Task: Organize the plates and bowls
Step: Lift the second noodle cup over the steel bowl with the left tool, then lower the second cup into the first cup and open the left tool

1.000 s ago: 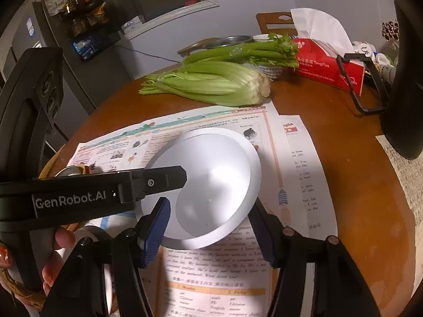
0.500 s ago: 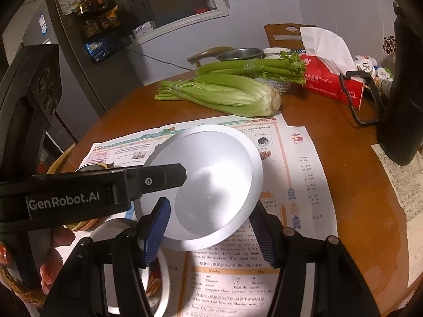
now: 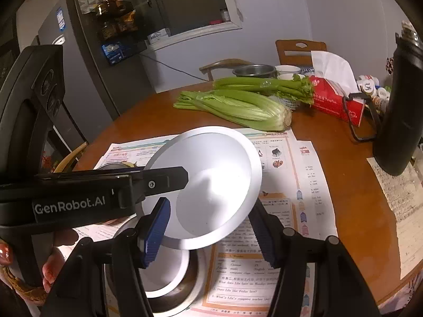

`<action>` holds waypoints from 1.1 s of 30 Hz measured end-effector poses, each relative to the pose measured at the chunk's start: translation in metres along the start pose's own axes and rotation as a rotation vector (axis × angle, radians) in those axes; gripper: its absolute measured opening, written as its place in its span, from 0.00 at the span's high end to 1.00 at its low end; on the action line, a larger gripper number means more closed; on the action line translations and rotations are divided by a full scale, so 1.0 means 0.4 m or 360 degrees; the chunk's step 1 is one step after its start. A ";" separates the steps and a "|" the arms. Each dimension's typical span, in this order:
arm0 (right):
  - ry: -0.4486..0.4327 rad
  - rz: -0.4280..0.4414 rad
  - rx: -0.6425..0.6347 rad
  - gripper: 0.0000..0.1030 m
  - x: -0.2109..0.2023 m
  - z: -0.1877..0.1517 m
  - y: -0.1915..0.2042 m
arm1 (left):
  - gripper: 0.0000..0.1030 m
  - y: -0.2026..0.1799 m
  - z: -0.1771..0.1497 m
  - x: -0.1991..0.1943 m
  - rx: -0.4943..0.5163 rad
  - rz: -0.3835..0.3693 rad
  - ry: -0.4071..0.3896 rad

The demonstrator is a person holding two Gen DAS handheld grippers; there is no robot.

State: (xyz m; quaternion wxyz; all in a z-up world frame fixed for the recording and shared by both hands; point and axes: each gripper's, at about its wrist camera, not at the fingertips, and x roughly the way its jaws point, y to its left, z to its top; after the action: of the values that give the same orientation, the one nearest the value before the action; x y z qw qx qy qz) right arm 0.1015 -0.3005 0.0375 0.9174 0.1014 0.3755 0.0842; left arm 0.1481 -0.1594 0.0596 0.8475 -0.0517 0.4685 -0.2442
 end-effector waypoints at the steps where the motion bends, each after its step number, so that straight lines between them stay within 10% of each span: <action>1: -0.0004 0.0002 -0.0009 0.41 -0.005 0.000 0.008 | 0.65 0.000 -0.003 -0.008 0.0001 0.0004 -0.0007; 33: 0.0017 0.0111 -0.0203 0.40 -0.072 -0.063 0.158 | 0.63 0.060 -0.127 -0.165 -0.0059 0.0083 -0.0140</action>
State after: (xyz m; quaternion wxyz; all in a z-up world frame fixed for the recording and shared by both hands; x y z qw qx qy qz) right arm 0.0583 -0.2432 0.0550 0.9165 0.0554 0.3704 0.1405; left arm 0.0860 -0.1007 0.0744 0.8722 -0.0661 0.4365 -0.2108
